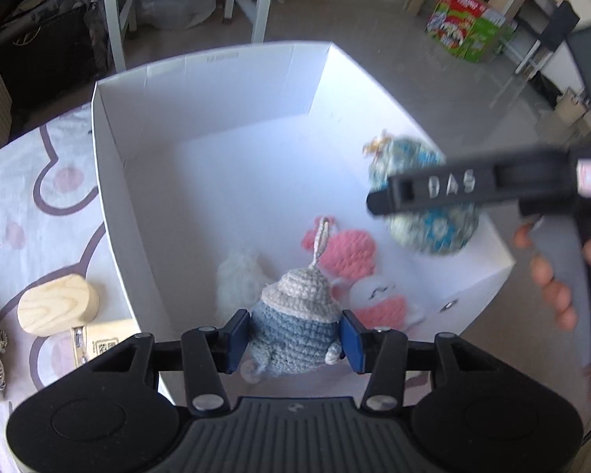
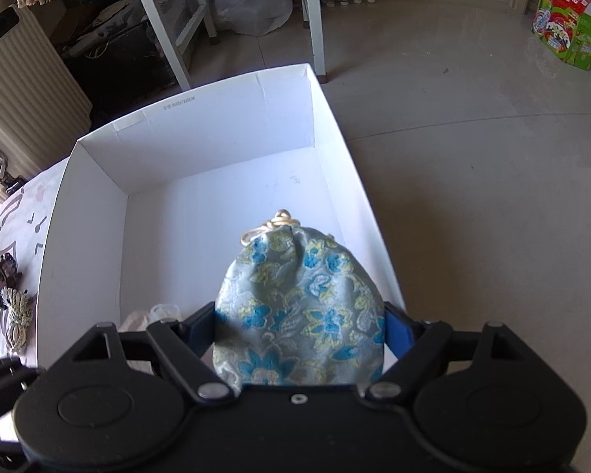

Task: Organize objects
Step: 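Carry the pouch and doll over the white box with both tools and release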

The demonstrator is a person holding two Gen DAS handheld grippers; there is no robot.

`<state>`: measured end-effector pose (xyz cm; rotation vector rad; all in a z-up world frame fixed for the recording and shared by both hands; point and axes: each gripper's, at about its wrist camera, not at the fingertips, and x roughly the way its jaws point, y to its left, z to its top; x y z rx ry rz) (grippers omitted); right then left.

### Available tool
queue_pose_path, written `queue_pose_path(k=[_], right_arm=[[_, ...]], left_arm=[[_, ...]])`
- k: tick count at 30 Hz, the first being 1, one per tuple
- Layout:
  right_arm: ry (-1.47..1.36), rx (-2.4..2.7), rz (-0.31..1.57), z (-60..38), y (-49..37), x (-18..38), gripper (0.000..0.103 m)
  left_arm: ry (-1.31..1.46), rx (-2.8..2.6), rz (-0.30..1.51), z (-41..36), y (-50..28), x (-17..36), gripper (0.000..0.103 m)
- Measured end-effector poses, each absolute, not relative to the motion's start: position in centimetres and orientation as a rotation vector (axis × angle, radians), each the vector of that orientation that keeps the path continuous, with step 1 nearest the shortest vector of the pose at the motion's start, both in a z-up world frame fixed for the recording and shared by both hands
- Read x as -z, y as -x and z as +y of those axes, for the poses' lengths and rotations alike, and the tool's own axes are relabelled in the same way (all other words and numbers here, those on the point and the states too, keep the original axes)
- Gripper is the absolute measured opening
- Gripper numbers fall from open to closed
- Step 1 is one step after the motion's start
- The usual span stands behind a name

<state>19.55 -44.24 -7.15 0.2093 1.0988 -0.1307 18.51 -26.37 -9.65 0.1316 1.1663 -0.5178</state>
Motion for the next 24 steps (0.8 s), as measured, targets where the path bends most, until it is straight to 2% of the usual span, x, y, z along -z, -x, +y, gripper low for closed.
queue_pose_path(k=[9,11,13,15,17,24], right_arm=[[-0.104,0.126,1.078,-42.7,-23.8,8.3,0.085],[-0.106,0.138,1.063,-42.6,-24.6,8.5,0.085],[-0.119,0.143,1.058,-42.6,-25.4,8.7,0.085],[-0.134,0.145,1.05,-42.7,-25.8,8.9,0.086],[-0.145,0.164,1.041,-42.9,-26.0,9.0,0.089],[-0.197,0.153,1.09,-43.7,-25.9,9.3,0.089]], left_arm=[[-0.243,0.52,1.168,-27.1,-19.0,10.8,0.051],[-0.248,0.523,1.164,-27.2,-19.3,10.8,0.055],[-0.226,0.523,1.165,-27.0,-19.5,10.7,0.067],[-0.229,0.522,1.161,-27.0,-19.6,10.5,0.072],[-0.243,0.543,1.163,-27.2,-19.6,10.4,0.072],[-0.258,0.546,1.163,-27.4,-19.7,10.3,0.072]])
